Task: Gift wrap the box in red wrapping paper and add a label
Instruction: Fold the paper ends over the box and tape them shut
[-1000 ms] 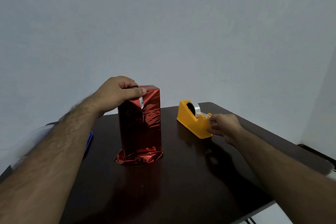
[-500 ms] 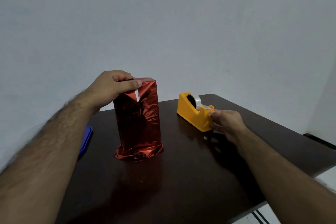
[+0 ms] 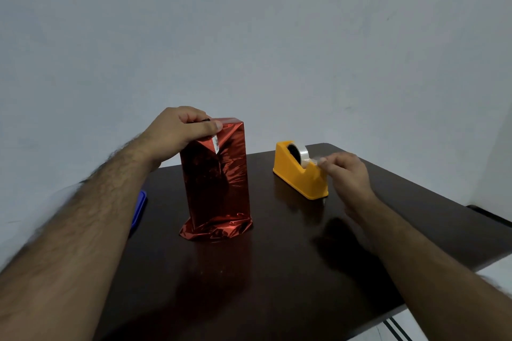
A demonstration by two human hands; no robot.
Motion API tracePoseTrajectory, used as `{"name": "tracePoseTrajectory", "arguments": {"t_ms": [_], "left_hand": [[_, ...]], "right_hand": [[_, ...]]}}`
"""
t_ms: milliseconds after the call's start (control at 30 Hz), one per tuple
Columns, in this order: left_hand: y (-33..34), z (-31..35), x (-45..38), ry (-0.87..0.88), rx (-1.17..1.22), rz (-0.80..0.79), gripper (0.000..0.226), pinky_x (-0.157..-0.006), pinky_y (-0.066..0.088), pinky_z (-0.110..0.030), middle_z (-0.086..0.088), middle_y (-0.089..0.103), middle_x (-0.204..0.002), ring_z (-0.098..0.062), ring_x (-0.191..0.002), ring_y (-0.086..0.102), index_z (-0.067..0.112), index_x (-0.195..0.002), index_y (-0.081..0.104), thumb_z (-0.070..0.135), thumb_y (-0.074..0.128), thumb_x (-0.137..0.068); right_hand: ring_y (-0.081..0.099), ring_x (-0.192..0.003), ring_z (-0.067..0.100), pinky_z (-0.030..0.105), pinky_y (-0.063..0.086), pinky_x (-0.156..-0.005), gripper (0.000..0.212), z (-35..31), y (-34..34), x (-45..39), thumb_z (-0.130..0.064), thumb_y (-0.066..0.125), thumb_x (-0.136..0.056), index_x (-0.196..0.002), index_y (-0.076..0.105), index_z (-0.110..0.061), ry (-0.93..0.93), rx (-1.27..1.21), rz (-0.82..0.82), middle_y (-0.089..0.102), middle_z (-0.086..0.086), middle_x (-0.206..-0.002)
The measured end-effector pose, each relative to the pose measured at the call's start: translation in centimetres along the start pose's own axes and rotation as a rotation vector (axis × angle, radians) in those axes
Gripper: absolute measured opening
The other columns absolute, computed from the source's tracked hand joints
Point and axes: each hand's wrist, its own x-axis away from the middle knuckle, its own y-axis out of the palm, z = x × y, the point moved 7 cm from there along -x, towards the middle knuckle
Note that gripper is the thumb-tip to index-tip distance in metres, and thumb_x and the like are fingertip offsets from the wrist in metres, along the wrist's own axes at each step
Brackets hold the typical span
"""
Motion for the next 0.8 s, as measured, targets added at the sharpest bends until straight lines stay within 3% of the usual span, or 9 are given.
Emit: {"name": "tracePoseTrajectory", "arguments": {"t_ms": [133, 200, 333, 433, 533, 633, 800], "left_hand": [[0.3, 0.1, 0.2, -0.002, -0.008, -0.019, 0.024, -0.079, 0.056, -0.031, -0.008, 0.079, -0.101, -0.014, -0.082, 0.073, 0.015, -0.100, 0.081, 0.038, 0.082, -0.092], [0.3, 0.2, 0.2, -0.001, -0.016, -0.025, 0.025, -0.075, 0.054, -0.031, -0.013, 0.077, -0.100, -0.015, -0.079, 0.071, 0.013, -0.098, 0.081, 0.037, 0.082, -0.092], [0.0, 0.4, 0.1, 0.011, -0.041, -0.024, 0.027, -0.072, 0.049, -0.028, -0.011, 0.074, -0.098, -0.010, -0.077, 0.066, 0.013, -0.096, 0.080, 0.039, 0.083, -0.091], [-0.1, 0.4, 0.0, 0.009, -0.033, -0.006, 0.029, -0.074, 0.053, -0.026, -0.003, 0.077, -0.102, -0.008, -0.082, 0.070, 0.017, -0.102, 0.080, 0.041, 0.087, -0.088], [-0.2, 0.5, 0.0, 0.018, -0.039, 0.010, 0.032, -0.087, 0.061, -0.036, -0.003, 0.076, -0.110, -0.015, -0.097, 0.076, 0.018, -0.105, 0.079, 0.041, 0.089, -0.085], [-0.2, 0.5, 0.0, 0.021, -0.080, -0.010, 0.044, -0.099, 0.059, -0.054, -0.006, 0.075, -0.109, -0.026, -0.102, 0.075, 0.020, -0.098, 0.080, 0.058, 0.088, -0.076], [-0.4, -0.2, -0.4, 0.018, -0.100, -0.015, 0.052, -0.099, 0.058, -0.059, -0.005, 0.073, -0.101, -0.028, -0.099, 0.074, 0.023, -0.090, 0.077, 0.070, 0.084, -0.068]], "right_hand": [[0.064, -0.088, 0.015, 0.023, 0.051, -0.071, 0.013, -6.7, 4.3, 0.7, -0.019, 0.071, -0.099, -0.093, 0.075, -0.008, -0.096, -0.061, -0.303, 0.073, 0.010, -0.096], [0.063, -0.090, 0.013, 0.018, 0.051, -0.071, 0.011, -10.7, 6.2, 0.7, -0.018, 0.067, -0.102, -0.095, 0.074, -0.011, -0.164, -0.066, -0.433, 0.071, 0.009, -0.097], [0.064, -0.098, 0.013, 0.032, 0.048, -0.081, 0.009, -17.7, 10.4, -0.4, -0.021, 0.067, -0.101, -0.095, 0.074, -0.019, -0.258, 0.092, -0.665, 0.073, 0.007, -0.104], [0.065, -0.092, 0.011, 0.033, 0.047, -0.078, 0.007, -21.1, 14.1, -0.9, -0.021, 0.068, -0.100, -0.097, 0.074, -0.019, -0.272, 0.304, -0.825, 0.073, -0.003, -0.097], [0.063, -0.086, 0.011, 0.032, 0.047, -0.075, 0.006, -22.8, 17.6, -1.2, -0.021, 0.067, -0.100, -0.099, 0.073, -0.020, -0.288, 0.536, -0.936, 0.072, -0.005, -0.093], [0.060, -0.088, 0.014, 0.033, 0.048, -0.079, 0.013, -23.0, 20.0, -1.1, -0.015, 0.063, -0.098, -0.096, 0.072, -0.024, -0.272, 0.775, -1.057, 0.069, -0.005, -0.095], [0.053, -0.087, 0.014, 0.032, 0.047, -0.079, 0.011, -22.9, 22.1, -1.2, -0.018, 0.065, -0.097, -0.097, 0.073, -0.026, -0.266, 0.977, -1.124, 0.068, -0.007, -0.097]]}}
